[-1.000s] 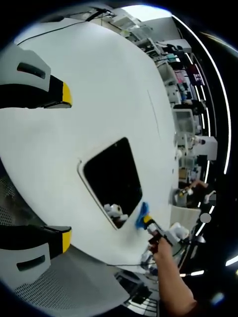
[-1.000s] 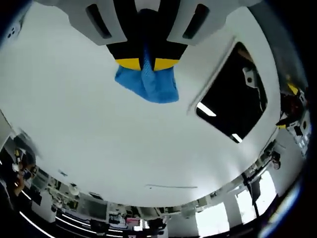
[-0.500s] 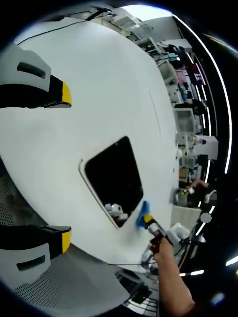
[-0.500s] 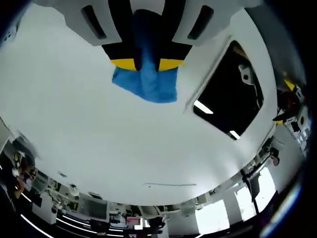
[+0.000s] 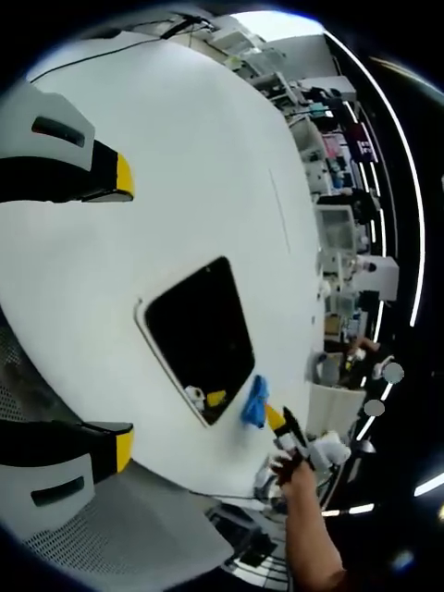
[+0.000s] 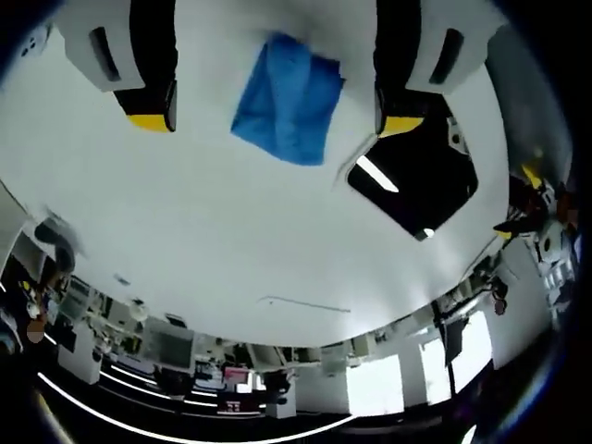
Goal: Wipe the mirror surface with the cleaning cloth until all visible marks leave the cleaned area.
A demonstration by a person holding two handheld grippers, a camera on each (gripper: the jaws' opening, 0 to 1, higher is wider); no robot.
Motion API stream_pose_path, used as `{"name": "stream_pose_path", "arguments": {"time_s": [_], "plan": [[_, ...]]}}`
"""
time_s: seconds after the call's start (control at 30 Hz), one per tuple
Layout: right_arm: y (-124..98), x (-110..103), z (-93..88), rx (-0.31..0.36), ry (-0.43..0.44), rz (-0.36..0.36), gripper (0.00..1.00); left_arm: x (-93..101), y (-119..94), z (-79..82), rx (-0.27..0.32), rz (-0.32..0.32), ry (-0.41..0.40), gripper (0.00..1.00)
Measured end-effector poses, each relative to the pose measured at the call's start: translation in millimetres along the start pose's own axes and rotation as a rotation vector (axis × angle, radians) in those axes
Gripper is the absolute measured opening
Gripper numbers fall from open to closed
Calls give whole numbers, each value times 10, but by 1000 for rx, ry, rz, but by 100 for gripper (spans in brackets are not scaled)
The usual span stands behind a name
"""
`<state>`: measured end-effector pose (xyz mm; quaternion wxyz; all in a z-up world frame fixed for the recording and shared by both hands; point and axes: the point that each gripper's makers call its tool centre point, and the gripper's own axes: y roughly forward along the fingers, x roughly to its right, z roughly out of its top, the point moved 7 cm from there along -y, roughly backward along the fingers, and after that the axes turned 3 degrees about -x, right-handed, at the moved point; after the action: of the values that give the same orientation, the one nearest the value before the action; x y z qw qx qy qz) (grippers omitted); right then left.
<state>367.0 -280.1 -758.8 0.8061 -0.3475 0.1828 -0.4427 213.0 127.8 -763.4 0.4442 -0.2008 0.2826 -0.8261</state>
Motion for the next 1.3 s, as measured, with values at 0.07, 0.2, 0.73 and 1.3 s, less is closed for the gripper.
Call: {"name": "stream_pose_path", "arguments": {"time_s": [0.07,0.2,0.73,1.3], "plan": [[-67,-16,-20,34,-14,-5,98,-7,-7,12,3,16,17,99],[-204,-29,-64,82,-29,-27,100,0,-9,17,9,11,20,99],[-635,-444,-280,217,36,-57,100,-27,-62,72,58,44,25,99],[-747,-949,-539,223,48,-107,100,24,-48,77,73,21,-28,99]]}}
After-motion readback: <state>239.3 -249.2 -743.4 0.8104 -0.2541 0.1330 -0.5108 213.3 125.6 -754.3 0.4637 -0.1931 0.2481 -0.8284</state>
